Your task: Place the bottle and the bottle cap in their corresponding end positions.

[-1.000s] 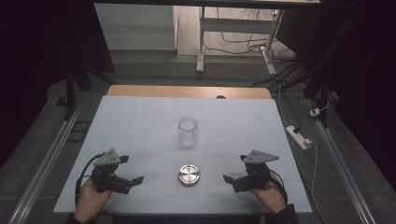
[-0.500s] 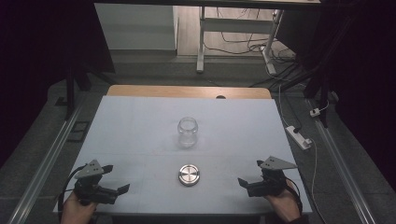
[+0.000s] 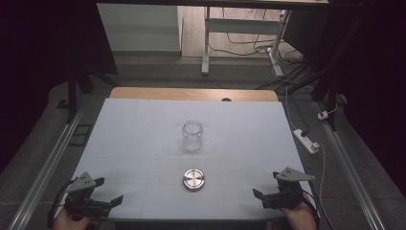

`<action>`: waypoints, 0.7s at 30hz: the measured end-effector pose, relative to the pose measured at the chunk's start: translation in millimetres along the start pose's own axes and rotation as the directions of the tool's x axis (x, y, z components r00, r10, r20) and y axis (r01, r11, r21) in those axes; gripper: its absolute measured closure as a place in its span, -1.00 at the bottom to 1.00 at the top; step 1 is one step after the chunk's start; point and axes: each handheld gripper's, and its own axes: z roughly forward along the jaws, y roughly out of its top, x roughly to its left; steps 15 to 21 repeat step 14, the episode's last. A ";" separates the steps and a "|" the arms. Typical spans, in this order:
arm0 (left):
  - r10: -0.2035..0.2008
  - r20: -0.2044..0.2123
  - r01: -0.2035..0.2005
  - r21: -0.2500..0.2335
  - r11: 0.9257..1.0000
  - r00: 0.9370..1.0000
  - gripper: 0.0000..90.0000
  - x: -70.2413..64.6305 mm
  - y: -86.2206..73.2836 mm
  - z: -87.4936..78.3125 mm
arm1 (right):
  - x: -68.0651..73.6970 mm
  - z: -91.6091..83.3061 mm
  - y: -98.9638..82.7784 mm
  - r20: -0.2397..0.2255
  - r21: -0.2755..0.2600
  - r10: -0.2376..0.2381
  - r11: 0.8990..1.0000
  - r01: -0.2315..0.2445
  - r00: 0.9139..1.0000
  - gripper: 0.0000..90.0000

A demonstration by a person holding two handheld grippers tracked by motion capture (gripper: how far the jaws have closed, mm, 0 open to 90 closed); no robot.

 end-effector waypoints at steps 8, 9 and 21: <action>-0.004 -0.027 0.005 0.030 1.000 1.000 -1.00 -1.7 -5.3 -0.4 | 1.5 -3.7 -5.9 0.008 0.028 0.006 1.000 -0.006 1.000 -1.00; -0.006 -0.027 0.007 0.029 1.000 1.000 -1.00 -1.6 -5.3 -0.5 | 1.8 -4.1 -6.4 0.007 0.030 0.008 1.000 -0.008 1.000 -1.00; -0.012 -0.027 0.013 0.034 0.999 1.000 -1.00 -1.0 -4.9 0.3 | 2.3 -4.2 -6.9 0.011 0.041 0.008 0.999 -0.008 1.000 -1.00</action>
